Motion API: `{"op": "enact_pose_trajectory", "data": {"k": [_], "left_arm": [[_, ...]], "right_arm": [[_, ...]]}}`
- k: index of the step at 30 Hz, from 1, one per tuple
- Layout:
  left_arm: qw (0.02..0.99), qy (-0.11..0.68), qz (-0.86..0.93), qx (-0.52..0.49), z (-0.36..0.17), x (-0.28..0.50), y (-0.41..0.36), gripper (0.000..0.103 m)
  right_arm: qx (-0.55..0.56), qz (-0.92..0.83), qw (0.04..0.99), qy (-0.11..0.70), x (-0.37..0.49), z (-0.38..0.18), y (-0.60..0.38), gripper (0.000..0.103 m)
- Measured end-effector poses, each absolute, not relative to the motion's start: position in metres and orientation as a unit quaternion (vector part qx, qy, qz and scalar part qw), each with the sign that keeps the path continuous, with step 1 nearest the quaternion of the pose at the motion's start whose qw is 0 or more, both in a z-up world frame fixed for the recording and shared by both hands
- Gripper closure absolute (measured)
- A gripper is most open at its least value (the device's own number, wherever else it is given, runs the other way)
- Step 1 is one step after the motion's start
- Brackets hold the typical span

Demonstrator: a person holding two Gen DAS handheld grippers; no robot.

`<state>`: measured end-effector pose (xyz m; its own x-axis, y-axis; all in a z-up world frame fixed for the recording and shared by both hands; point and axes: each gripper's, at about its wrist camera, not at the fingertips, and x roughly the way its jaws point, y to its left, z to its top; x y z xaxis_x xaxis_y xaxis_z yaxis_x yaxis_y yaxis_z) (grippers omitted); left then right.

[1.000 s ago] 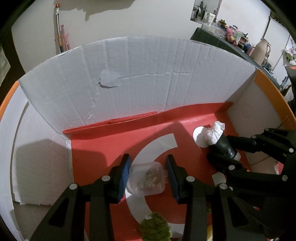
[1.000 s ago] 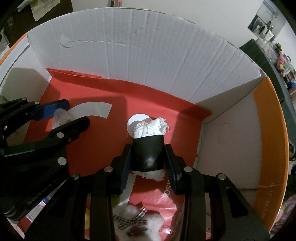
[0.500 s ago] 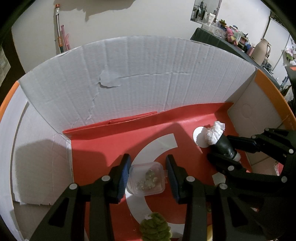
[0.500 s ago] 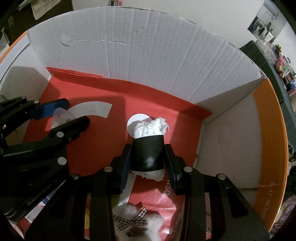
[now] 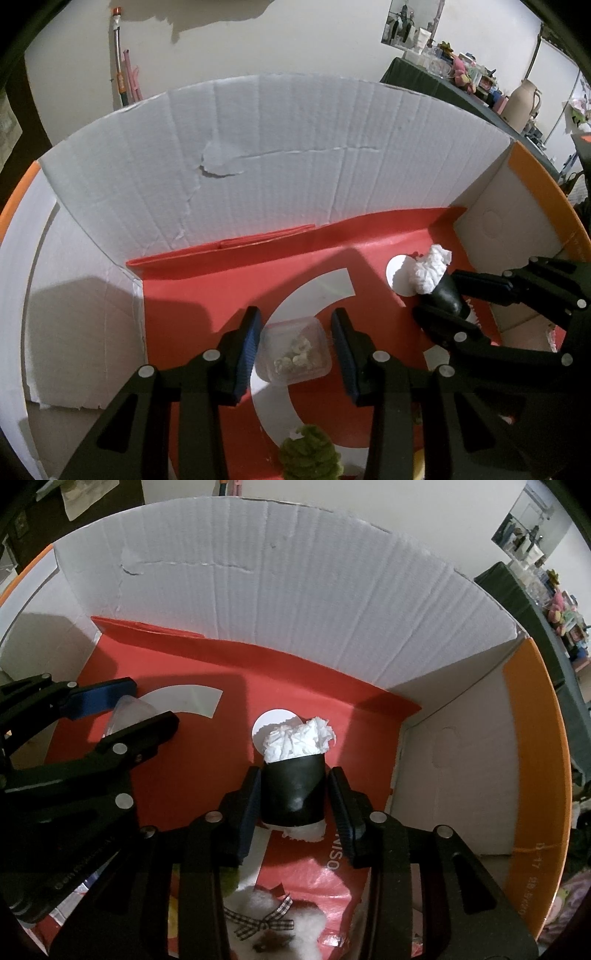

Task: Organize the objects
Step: 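Lower the clear container and black cup onto the box floor and open both tools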

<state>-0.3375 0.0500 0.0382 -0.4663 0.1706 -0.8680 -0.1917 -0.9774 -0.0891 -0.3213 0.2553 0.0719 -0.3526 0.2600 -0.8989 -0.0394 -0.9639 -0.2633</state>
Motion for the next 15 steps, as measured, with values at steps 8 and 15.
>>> {"op": "enact_pose_trajectory", "data": {"k": [8,15], "left_arm": [[0.108,-0.008,0.858,-0.502,0.042,-0.338,0.044,0.061],[0.112,-0.013,0.864,-0.491,0.058,-0.329,0.043,0.058]], "right_arm": [[-0.553,0.822,0.094,-0.101,-0.324,0.08,0.249,0.067],[-0.538,0.831,0.096,-0.1,-0.309,0.105,0.247,0.064]]}}
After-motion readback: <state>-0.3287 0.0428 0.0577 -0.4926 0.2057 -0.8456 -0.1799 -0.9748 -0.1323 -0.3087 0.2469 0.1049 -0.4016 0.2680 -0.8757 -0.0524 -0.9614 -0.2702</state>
